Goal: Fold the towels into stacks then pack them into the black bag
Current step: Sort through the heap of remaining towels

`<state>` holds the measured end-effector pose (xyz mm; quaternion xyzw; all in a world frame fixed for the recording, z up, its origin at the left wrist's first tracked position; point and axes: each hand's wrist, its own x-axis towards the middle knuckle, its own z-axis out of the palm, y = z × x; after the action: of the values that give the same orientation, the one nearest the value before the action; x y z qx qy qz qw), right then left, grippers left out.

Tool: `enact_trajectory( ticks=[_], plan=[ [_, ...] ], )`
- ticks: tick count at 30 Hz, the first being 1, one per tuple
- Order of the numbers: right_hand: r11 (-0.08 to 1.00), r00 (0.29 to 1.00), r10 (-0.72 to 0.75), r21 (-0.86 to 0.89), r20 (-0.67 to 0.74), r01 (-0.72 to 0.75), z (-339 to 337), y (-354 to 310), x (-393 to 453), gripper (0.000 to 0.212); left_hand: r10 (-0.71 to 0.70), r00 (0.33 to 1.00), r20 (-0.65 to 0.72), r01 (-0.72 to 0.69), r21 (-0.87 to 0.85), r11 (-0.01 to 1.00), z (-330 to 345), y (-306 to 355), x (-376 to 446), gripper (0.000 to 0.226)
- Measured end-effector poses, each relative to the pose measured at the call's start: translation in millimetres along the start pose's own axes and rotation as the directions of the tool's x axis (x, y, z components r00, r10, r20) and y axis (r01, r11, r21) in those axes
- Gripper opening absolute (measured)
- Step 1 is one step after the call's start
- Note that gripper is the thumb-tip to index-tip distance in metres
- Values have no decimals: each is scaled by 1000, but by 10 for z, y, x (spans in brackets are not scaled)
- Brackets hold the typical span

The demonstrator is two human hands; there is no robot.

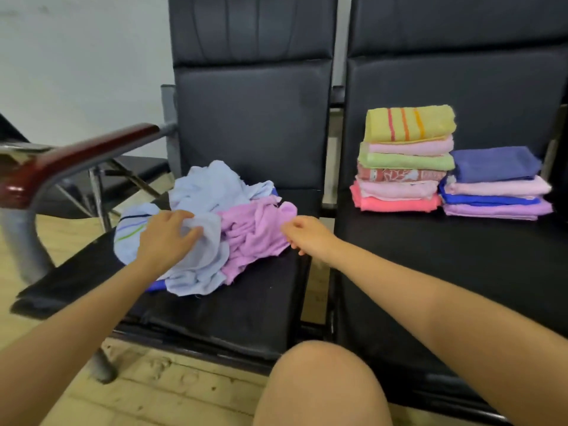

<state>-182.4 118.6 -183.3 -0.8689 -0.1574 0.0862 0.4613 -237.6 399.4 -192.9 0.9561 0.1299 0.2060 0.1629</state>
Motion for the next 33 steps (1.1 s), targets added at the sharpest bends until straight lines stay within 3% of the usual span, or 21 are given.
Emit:
enact_trajectory(
  ticks=[5, 8, 11, 15, 18, 20, 23, 26, 30, 33],
  plan=[
    [989, 999, -27, -147, -33, 22, 309, -223, 341, 27, -77, 996, 39, 86, -332, 939, 252, -199, -132, 63],
    [987, 990, -58, -154, -126, 38, 427, -277, 493, 43, -133, 991, 10, 124, -441, 889, 375, -163, -206, 35],
    [971, 991, 43, -228, -125, -71, 526, -290, 632, 57, -156, 988, -10, 123, -567, 815, 437, -199, -201, 16],
    [898, 983, 142, -402, -120, -179, 693, -204, 786, 65, -120, 993, 2, 88, -690, 718, 486, -291, -193, 39],
    [890, 991, 100, -437, -90, -130, 709, -182, 796, 37, -111, 994, -6, 74, -705, 706, 480, -276, -197, 48],
    [937, 994, 61, -338, -91, -88, 640, -191, 768, 34, -122, 992, 10, 95, -694, 713, 478, -256, -200, 48],
    [982, 982, 131, 156, -137, -109, 427, -239, 696, 33, -163, 982, 95, 188, -549, 814, 463, -209, -123, 53],
    [900, 968, 95, 435, -233, 16, 88, -406, 608, 37, -197, 961, 193, 255, -346, 903, 404, -98, 14, 65],
    [735, 938, 50, 649, -342, 197, -535, -758, 522, 31, -240, 929, 283, 282, -118, 952, 317, 98, 125, 67],
    [645, 930, 12, 714, -368, 274, -1013, -985, 474, 16, -307, 926, 220, 322, -37, 946, 295, 225, 151, 59]
  ],
)
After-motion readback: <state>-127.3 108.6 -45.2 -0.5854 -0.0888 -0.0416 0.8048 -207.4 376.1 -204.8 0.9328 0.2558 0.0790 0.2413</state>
